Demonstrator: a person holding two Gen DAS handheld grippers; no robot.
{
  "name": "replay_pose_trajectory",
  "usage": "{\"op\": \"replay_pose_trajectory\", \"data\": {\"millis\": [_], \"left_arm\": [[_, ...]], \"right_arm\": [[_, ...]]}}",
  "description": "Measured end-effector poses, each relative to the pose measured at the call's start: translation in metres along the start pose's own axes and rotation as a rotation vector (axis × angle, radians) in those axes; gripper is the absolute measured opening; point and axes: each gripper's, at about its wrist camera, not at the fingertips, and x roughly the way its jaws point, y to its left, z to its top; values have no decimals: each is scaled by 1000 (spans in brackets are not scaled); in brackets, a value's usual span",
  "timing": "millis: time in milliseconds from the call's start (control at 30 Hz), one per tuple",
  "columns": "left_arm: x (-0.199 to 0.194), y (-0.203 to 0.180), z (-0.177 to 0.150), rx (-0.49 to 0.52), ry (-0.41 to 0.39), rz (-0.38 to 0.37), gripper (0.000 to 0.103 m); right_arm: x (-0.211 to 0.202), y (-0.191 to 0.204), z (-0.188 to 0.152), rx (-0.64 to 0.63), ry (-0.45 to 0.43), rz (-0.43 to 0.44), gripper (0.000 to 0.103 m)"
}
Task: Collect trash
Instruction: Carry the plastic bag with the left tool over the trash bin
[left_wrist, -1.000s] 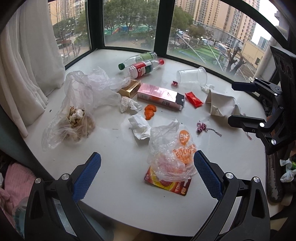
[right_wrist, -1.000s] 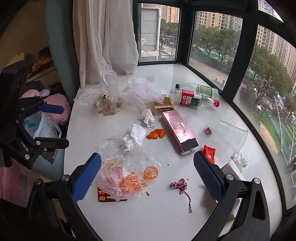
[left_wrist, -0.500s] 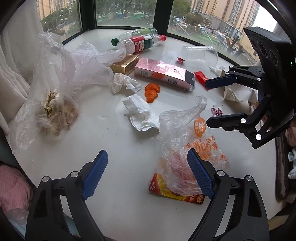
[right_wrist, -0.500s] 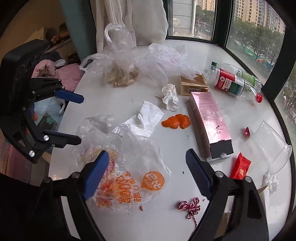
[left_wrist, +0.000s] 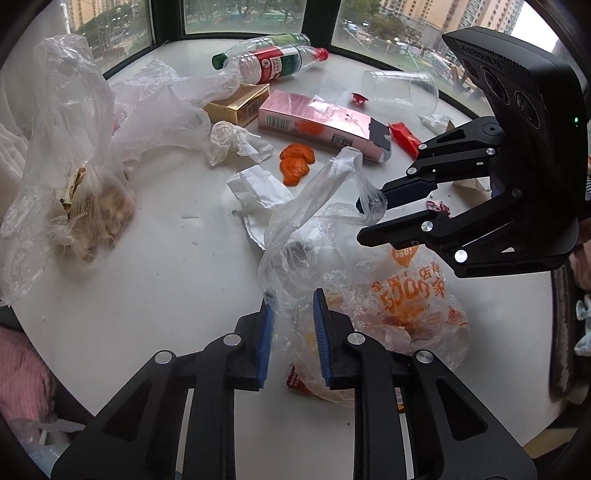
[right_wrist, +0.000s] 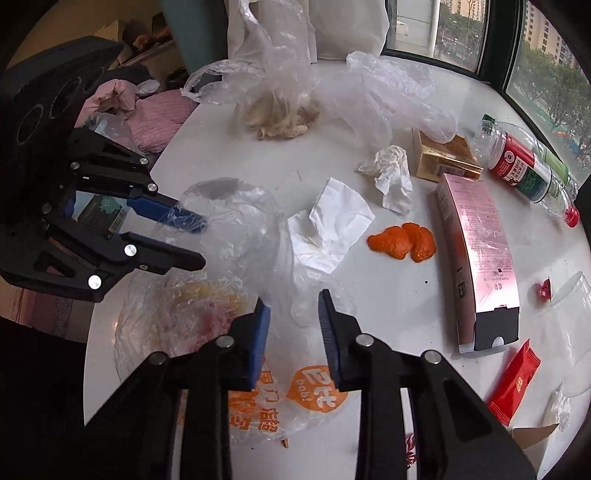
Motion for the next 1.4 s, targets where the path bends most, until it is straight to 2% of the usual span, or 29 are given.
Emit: {"op": "replay_pose_trajectory", "data": {"millis": [33, 167, 533, 800, 1100, 1200, 1400], "left_arm": [[-1, 0, 1, 5, -1, 5, 6], [-9, 0, 4, 6, -14, -1, 2], [-62, -8, 14, 17, -86, -10, 2], [-125, -8, 8, -1, -168, 8, 2], [-191, 21, -31, -57, -239, 55, 2], [-210, 36, -47, -70, -257, 73, 2], [-255, 79, -85, -123, -292, 123, 2]], "right_arm": [[-2, 0, 1, 6, -4, 5, 11], [-10, 0, 3, 38, -28, 19, 5], [-62, 16, 13, 111, -127, -8, 4], [-105, 53, 29, 86, -210, -14, 4], [-112, 116, 72, 12, -243, -8, 4], [-112, 141, 88, 5, -247, -13, 4], [-107, 203, 124, -27, -272, 30, 4]]}}
